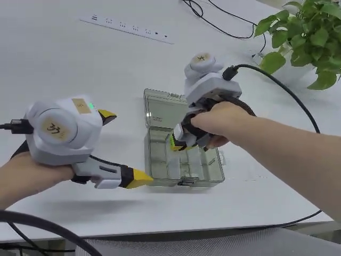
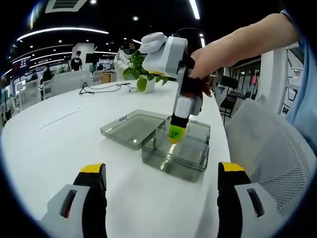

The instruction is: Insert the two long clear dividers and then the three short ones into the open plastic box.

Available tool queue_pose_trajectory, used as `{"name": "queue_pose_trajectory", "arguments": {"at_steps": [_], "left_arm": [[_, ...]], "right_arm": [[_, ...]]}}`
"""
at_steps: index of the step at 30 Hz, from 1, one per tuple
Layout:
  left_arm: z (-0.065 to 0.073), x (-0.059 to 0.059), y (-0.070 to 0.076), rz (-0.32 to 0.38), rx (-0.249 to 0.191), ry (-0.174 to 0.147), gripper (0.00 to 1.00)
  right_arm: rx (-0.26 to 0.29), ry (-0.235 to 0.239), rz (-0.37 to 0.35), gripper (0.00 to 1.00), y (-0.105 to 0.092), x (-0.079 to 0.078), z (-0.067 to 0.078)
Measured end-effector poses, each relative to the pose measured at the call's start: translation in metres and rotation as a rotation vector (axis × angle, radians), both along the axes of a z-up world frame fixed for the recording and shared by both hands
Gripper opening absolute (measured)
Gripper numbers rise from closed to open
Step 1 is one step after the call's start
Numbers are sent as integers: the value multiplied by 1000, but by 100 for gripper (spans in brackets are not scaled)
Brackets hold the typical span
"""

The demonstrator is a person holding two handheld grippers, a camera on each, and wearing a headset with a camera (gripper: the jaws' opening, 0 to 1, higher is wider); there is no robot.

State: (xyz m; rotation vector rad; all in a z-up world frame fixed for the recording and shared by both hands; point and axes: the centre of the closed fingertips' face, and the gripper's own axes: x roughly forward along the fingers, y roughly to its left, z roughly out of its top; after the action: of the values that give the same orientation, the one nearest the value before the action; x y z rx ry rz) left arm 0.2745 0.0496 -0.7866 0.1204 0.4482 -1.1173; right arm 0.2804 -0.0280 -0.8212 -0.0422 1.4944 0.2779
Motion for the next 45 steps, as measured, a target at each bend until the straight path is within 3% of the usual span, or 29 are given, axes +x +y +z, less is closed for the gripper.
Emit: {"name": "queue_pose_trajectory", "arguments": {"at_steps": [6,14,16,21,24,28,31,33,34,37,38,39,43,45], "left_arm": [[1,-2,-2,0,4,-5,95],[2,-3,0,3,9,-13,95],[2,-3,1,5,11,-12,95],[3,-4,2,7,12,-12,95],[4,-5,1,4,13,-12,95],[5,-5,-2,-1,15,-12,94],[6,-5,-3,-5,17,-12,94],[8,-4,-4,-10,24,-11,94],[8,-4,-5,-12,26,-13,94],[11,-1,-4,-10,25,-11,94],[11,-1,-4,-8,24,-10,94],[12,1,-3,-6,26,-10,94],[15,3,-2,3,23,-5,94],[17,3,-1,10,27,-7,94]], "right_arm": [[0,-6,0,3,2,-5,0],[43,-16,9,5,-1,-3,-2],[63,-7,-1,12,-1,-1,-4],[84,-58,-3,28,-3,5,-3],[165,-91,-36,39,7,7,1],[193,-107,-29,53,9,5,3],[264,-122,-64,64,22,4,7],[296,-149,-78,73,24,8,11],[323,-186,-66,76,28,14,13],[387,-200,-113,95,36,12,17],[381,-195,-109,98,35,10,17],[405,-221,-92,100,40,11,21],[416,-199,-77,100,39,7,20],[423,-217,-51,100,41,9,22]]}}
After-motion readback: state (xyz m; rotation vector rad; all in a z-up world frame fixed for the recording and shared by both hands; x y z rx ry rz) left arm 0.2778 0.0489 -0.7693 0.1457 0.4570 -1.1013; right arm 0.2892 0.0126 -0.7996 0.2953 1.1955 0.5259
